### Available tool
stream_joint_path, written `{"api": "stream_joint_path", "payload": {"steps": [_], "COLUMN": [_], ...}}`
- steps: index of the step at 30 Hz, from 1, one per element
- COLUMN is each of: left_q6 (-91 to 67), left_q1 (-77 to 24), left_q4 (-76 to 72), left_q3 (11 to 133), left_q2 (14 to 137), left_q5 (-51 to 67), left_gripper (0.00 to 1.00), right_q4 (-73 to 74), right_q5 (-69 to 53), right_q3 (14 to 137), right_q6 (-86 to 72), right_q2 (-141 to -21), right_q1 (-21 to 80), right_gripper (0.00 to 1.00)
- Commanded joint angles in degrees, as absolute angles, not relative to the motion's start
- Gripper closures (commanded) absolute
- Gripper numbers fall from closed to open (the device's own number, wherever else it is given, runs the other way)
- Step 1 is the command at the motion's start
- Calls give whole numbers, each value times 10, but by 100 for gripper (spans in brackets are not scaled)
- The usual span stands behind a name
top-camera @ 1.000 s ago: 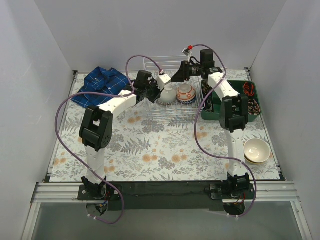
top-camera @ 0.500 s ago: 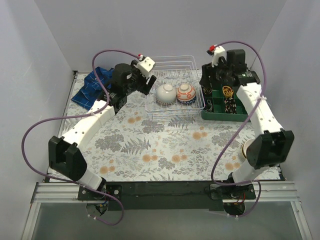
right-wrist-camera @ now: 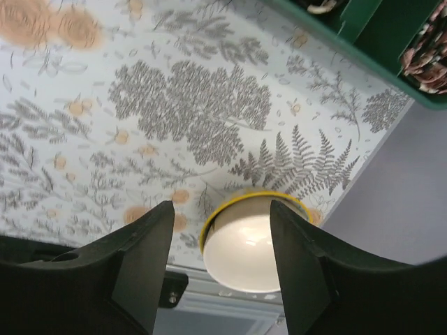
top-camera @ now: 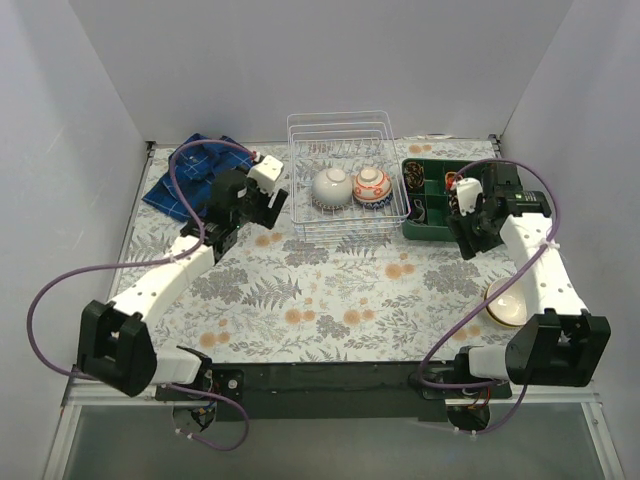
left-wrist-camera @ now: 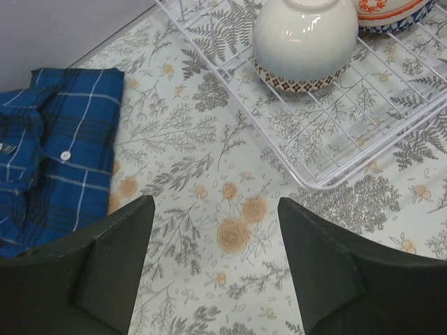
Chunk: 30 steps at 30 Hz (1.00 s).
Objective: Load the bowls into the dish rack
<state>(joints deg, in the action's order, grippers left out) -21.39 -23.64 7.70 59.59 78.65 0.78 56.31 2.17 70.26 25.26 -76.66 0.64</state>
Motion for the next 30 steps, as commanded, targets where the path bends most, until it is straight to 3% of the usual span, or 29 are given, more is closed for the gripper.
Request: {"api": "stream_joint_path", "payload": {"steps": [1, 12, 22, 30], "left_q6": [-227, -191, -178, -185], "left_q1": [-216, -195, -193, -194], "left_q4": [78, 160, 220, 258], "left_q3": [561, 497, 542, 595], "left_q2": [672, 532, 526, 544], "left_q5": [-20, -38, -38, -20], "left_gripper": [28, 28, 28, 28], "right_q4": [712, 745, 714, 665], "right_q5": [-27, -8, 78, 81], "right_q3": [695, 621, 592, 539], "right_q6": [340, 324, 287, 294], "right_q2": [-732, -701, -699, -704], "right_q1": [5, 5, -76, -100], "right_gripper": [35, 30, 35, 37]}}
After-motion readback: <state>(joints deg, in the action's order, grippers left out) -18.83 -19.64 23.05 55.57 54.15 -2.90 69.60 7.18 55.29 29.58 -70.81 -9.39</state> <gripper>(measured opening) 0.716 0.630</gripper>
